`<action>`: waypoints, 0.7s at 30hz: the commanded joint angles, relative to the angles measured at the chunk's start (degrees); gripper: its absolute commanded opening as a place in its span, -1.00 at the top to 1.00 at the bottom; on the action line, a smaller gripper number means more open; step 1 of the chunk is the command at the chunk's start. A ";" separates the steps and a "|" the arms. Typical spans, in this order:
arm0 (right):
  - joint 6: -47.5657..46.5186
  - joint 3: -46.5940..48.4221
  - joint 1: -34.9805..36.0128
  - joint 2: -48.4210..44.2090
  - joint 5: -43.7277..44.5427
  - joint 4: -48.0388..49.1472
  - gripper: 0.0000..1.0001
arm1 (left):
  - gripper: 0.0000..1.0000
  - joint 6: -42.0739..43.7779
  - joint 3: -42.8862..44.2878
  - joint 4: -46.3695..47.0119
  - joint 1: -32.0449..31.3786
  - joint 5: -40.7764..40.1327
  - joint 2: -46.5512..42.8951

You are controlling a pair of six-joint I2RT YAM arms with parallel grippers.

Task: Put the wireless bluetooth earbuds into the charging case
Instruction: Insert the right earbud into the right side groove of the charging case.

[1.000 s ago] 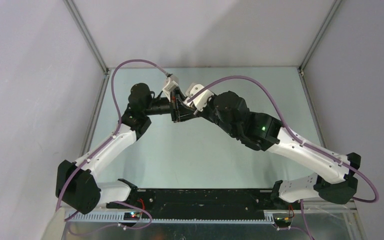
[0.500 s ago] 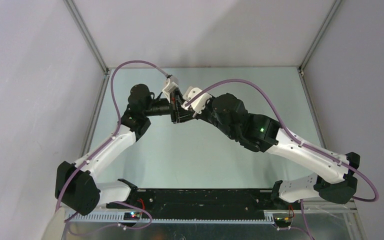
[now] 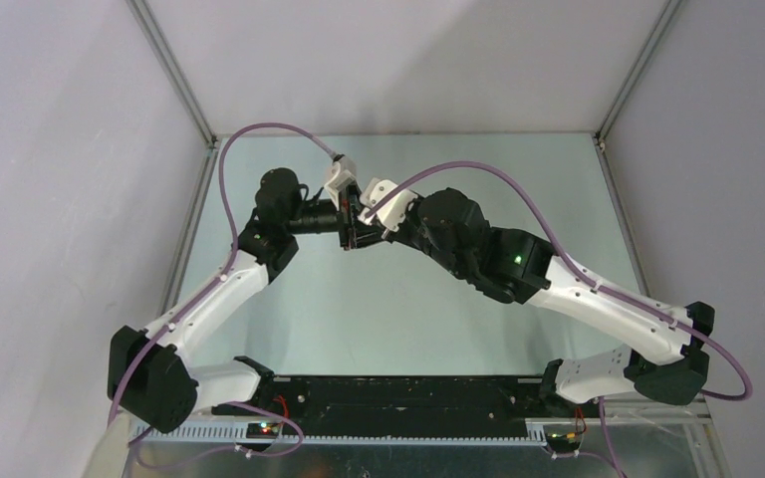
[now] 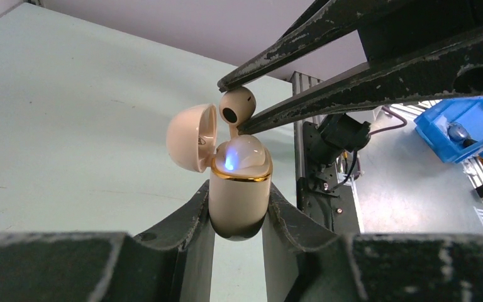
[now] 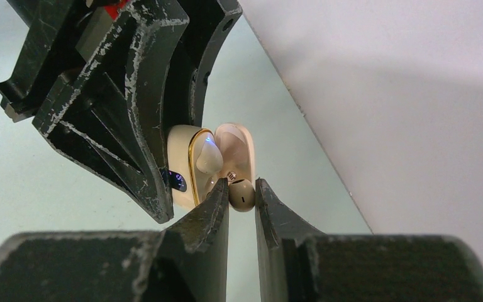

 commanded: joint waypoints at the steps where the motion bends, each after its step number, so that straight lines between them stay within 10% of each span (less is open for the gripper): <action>1: 0.67 0.32 0.40 0.62 -1.96 0.31 0.61 | 0.82 3.60 0.18 -0.18 -0.63 0.97 -2.35; 21: 2.82 1.64 -1.52 -1.90 -7.01 -3.06 0.61 | 0.85 9.46 1.13 -5.35 -0.74 1.80 -3.44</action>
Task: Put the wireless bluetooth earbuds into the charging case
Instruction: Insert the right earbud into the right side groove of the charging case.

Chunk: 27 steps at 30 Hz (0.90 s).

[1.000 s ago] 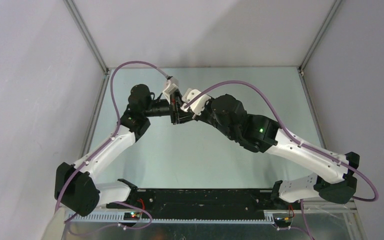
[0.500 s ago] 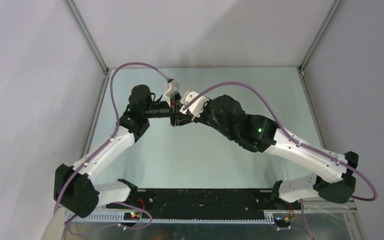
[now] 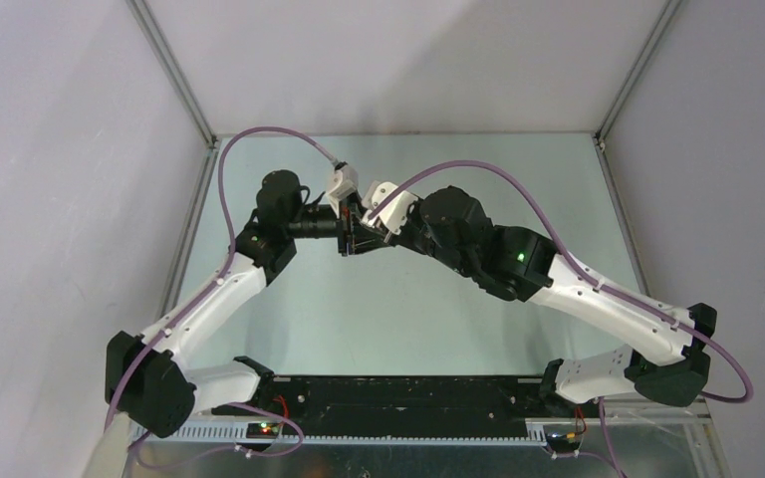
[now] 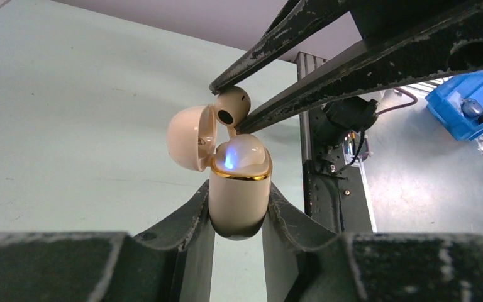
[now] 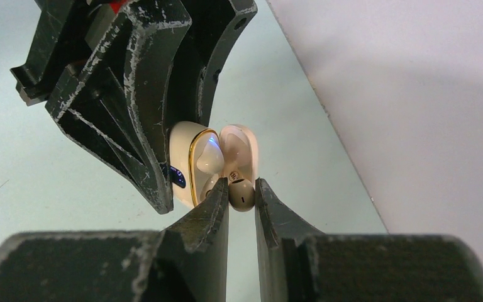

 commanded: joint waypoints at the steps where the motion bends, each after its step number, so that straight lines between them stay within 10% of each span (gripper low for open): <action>1: 1.29 1.62 -0.33 -1.69 -1.59 -0.22 0.61 | 0.85 2.20 1.16 1.19 -0.53 1.30 -2.07; 27: 4.27 0.80 -2.19 -2.29 -1.67 1.84 0.61 | 0.85 4.74 2.00 -1.89 -0.53 2.75 -2.92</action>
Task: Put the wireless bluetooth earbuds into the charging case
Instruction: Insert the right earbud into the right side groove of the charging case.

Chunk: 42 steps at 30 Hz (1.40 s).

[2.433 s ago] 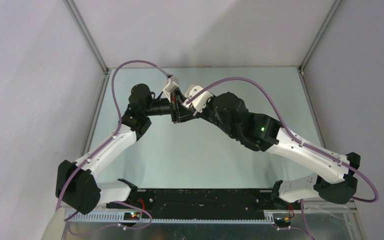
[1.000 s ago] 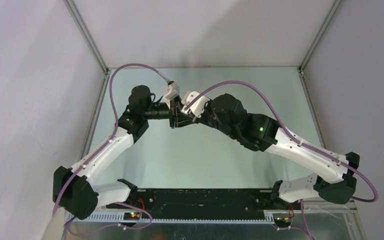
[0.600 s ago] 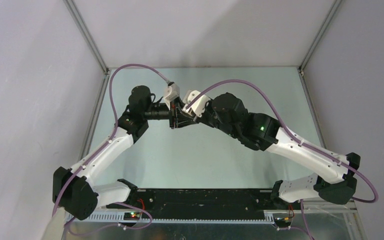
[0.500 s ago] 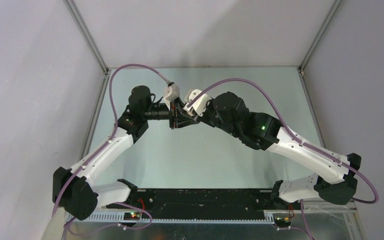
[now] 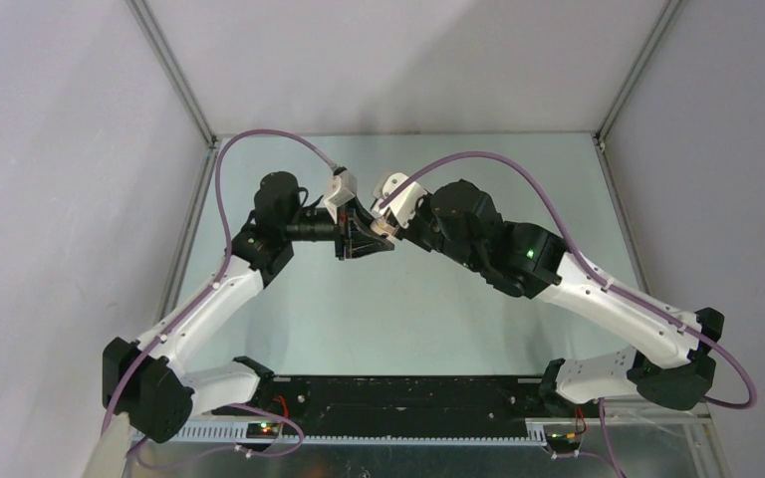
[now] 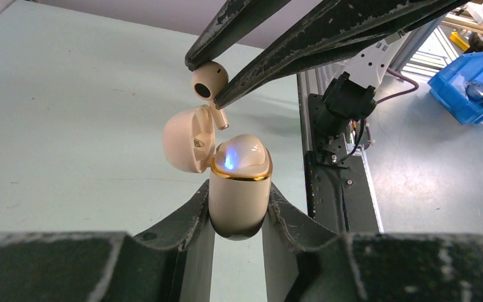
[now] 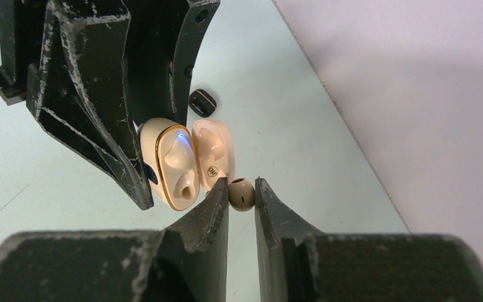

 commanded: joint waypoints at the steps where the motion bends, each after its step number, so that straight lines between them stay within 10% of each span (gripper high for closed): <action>1: 0.95 0.73 0.53 -1.01 1.48 2.87 0.61 | 0.86 0.40 1.91 1.77 -0.51 1.49 -1.33; 42: 0.02 0.48 3.23 -0.83 0.53 0.80 0.62 | 0.85 -1.92 1.59 3.36 -0.46 -0.48 -0.71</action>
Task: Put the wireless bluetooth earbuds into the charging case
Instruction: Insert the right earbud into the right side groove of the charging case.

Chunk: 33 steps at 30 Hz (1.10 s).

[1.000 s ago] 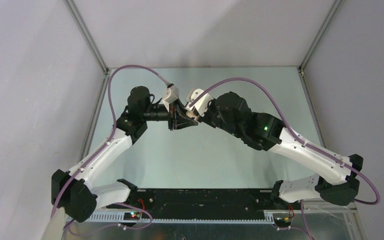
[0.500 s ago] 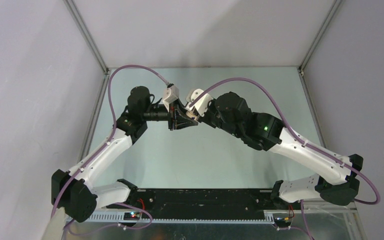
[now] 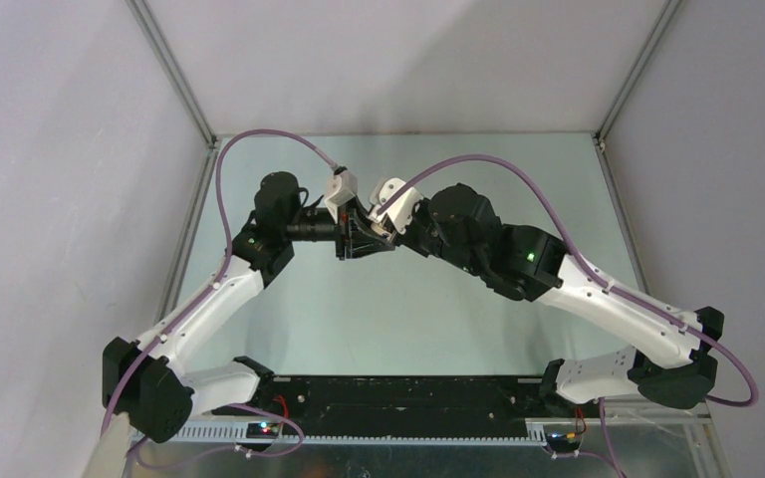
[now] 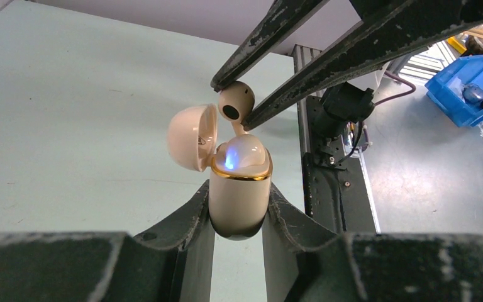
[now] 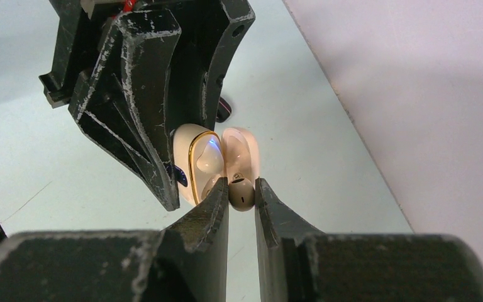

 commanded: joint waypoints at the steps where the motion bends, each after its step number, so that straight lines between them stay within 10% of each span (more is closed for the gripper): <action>1: -1.68 -0.56 1.41 -0.81 2.64 1.73 0.63 | 0.85 -1.06 1.53 3.00 -0.23 -0.31 -0.72; 33: -1.15 -1.79 2.86 0.23 2.73 2.69 0.56 | 0.86 -11.87 -1.29 15.54 1.68 1.35 0.10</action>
